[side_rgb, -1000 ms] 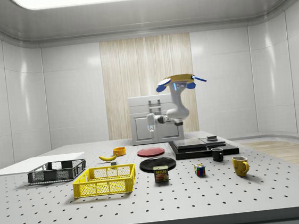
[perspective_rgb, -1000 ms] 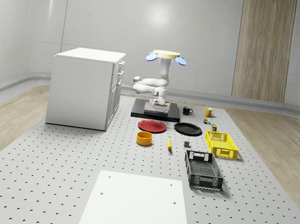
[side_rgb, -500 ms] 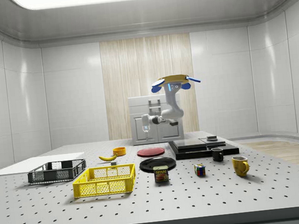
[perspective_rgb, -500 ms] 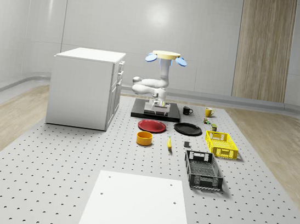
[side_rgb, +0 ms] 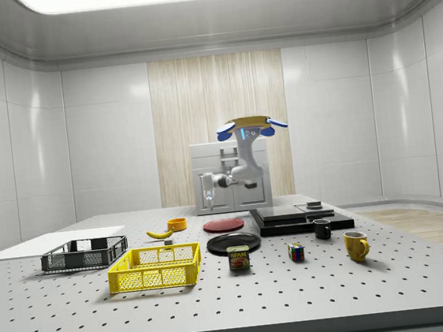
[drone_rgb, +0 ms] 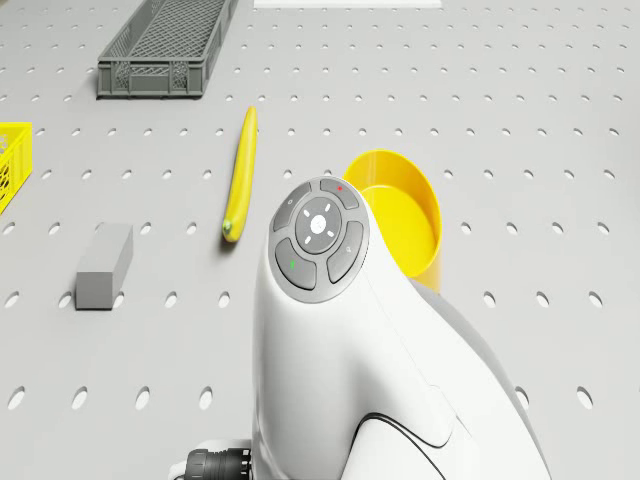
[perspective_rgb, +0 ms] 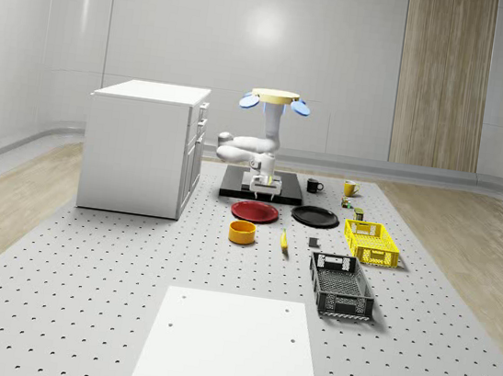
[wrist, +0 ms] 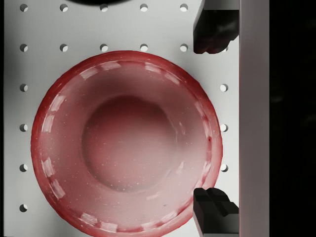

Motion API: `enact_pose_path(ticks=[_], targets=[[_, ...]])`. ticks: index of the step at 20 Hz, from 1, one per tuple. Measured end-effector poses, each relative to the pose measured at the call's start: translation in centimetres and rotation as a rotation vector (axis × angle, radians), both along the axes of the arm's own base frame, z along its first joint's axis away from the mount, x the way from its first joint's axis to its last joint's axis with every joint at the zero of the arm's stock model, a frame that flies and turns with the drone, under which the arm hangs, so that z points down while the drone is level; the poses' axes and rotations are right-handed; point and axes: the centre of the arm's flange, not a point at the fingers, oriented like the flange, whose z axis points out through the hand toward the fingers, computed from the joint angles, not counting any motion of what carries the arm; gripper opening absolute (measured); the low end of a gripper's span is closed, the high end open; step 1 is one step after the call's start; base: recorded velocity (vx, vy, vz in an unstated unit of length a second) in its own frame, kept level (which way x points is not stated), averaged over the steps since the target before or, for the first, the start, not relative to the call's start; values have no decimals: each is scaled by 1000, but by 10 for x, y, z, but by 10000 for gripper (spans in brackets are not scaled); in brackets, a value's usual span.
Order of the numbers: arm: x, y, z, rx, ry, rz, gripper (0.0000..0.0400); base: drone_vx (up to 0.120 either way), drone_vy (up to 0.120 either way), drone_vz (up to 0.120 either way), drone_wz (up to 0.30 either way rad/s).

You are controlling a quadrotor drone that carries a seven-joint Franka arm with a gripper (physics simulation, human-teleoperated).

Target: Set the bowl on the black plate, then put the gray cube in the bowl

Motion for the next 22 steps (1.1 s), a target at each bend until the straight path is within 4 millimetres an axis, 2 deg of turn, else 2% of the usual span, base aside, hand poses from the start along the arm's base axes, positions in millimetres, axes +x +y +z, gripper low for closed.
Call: enact_pose_path(ticks=[2,22], targets=[[0,0,0,0,0,0,400,120,0,-120,0],[0,0,0,0,0,0,400,120,0,0,0]])
